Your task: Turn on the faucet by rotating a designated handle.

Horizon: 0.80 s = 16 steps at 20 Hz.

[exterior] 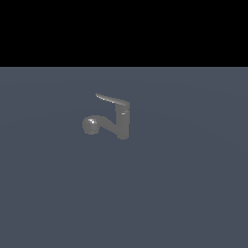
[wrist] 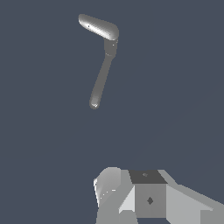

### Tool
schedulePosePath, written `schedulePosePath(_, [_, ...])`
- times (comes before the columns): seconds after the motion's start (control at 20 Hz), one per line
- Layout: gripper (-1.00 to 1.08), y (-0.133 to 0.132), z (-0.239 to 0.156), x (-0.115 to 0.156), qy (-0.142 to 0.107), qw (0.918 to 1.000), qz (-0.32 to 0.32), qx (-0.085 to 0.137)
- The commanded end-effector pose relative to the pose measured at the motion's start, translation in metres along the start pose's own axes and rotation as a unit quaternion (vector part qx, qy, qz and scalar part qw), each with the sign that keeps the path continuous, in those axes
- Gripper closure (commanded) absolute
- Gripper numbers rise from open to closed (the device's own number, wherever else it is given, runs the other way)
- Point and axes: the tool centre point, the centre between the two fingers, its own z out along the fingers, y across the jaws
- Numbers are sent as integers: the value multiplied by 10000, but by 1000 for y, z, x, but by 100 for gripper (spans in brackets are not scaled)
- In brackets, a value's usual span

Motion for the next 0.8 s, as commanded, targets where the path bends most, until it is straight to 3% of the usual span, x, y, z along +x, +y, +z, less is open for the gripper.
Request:
schedulePosePath(0.0, [108,0,0,0,0,10000,0,0])
schedulePosePath(0.45, [108,1,-11,7,173,9998,30,128])
schedulePosePath(0.75, [108,0,-11,9,162,9997,76,146])
